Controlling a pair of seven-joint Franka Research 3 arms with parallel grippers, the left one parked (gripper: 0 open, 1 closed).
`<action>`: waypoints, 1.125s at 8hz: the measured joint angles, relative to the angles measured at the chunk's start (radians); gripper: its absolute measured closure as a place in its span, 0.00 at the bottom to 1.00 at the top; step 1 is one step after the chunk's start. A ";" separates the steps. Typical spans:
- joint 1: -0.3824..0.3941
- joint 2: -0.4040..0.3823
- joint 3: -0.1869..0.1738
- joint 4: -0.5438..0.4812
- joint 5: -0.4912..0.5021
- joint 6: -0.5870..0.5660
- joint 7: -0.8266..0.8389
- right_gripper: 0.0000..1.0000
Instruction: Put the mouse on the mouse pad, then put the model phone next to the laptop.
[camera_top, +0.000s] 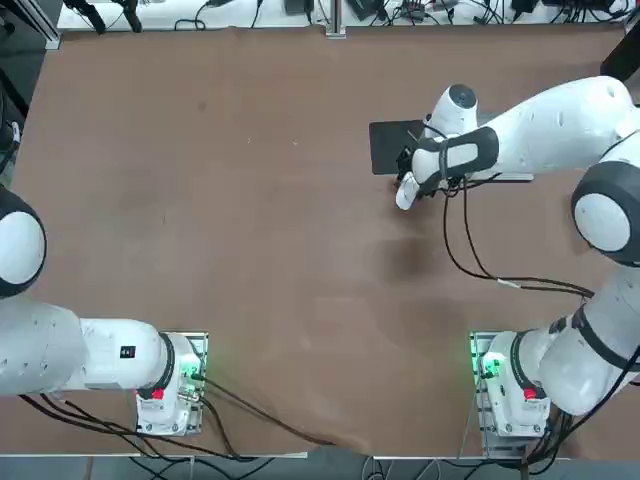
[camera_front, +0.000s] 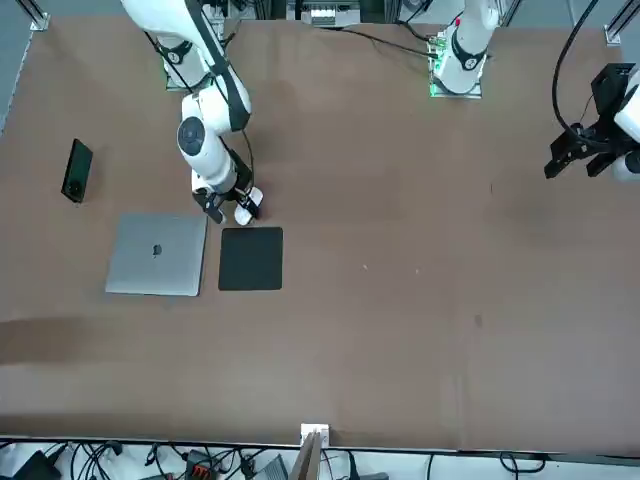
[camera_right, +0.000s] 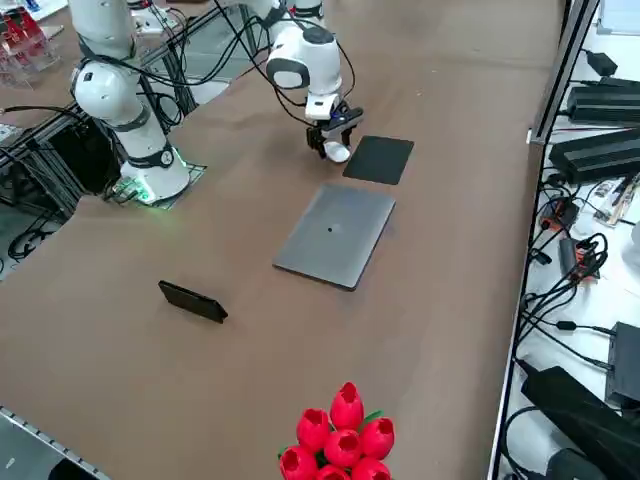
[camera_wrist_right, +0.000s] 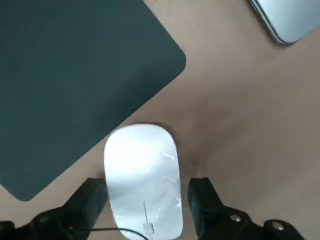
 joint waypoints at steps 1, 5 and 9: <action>0.001 0.009 0.000 0.000 0.000 0.005 0.000 0.01; 0.002 0.003 -0.005 0.009 0.000 0.007 0.001 0.22; -0.028 -0.029 -0.043 0.227 -0.072 -0.307 -0.091 0.22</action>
